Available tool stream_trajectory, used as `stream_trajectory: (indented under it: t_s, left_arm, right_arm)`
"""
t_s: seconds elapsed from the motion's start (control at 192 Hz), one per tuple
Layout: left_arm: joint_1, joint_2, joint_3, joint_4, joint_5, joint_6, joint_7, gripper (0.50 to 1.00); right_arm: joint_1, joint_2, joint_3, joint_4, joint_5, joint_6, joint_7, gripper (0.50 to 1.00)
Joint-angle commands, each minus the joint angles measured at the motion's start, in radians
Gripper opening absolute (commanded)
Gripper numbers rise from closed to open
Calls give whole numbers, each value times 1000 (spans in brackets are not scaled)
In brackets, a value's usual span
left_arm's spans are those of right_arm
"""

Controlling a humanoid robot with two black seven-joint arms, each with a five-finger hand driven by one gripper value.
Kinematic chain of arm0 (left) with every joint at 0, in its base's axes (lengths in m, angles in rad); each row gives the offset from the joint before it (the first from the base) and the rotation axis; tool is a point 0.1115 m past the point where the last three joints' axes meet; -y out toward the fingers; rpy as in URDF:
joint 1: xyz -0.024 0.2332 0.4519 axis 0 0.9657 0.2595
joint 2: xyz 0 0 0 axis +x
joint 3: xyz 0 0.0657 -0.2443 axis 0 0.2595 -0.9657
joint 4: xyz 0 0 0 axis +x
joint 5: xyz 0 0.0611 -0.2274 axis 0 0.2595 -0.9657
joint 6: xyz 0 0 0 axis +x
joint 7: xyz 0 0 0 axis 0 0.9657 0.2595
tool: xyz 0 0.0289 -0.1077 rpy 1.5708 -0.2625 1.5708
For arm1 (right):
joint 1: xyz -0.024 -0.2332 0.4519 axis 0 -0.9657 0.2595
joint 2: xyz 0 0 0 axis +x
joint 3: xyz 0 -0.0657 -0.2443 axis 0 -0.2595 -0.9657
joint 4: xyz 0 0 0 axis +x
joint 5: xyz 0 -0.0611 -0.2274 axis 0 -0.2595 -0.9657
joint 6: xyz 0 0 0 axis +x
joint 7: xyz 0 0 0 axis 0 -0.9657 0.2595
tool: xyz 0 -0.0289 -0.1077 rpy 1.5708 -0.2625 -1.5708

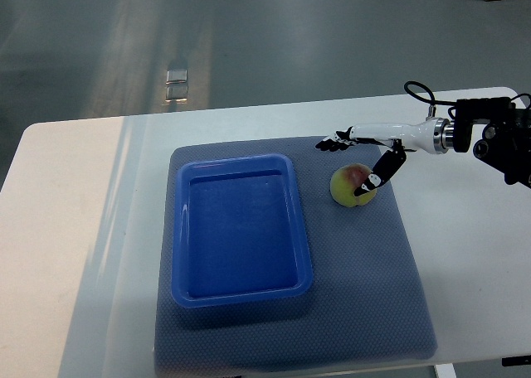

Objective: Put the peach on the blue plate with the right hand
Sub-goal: 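Reach the right hand over the peach and lower the fingers around it, then close the right hand fingers around the peach and lift it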

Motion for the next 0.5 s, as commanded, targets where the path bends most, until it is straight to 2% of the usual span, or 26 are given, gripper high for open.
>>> stream_trajectory:
  t_s: [0.0, 0.062, 0.364, 0.41, 0.494]
  left_arm:
    - [0, 0, 0, 0, 0, 0, 0, 1000]
    - [0, 0, 0, 0, -2, 0, 0, 1000]
    - [0, 0, 1, 0, 0, 0, 0, 1000]
    - [0, 0, 1, 0, 0, 0, 0, 1000]
    - [0, 0, 1, 0, 0, 0, 0, 1000]
  right_arm:
    - [-3, 3, -5, -3, -17, -13, -1, 924]
    - [-3, 6, -32, -9, -34, -41, -1, 921]
    - [-6, 6, -81, -12, -36, -80, -1, 895]
    - [-6, 6, -91, -14, -40, -87, 0, 883]
    - [0, 8, -114, -23, -48, -99, -1, 819]
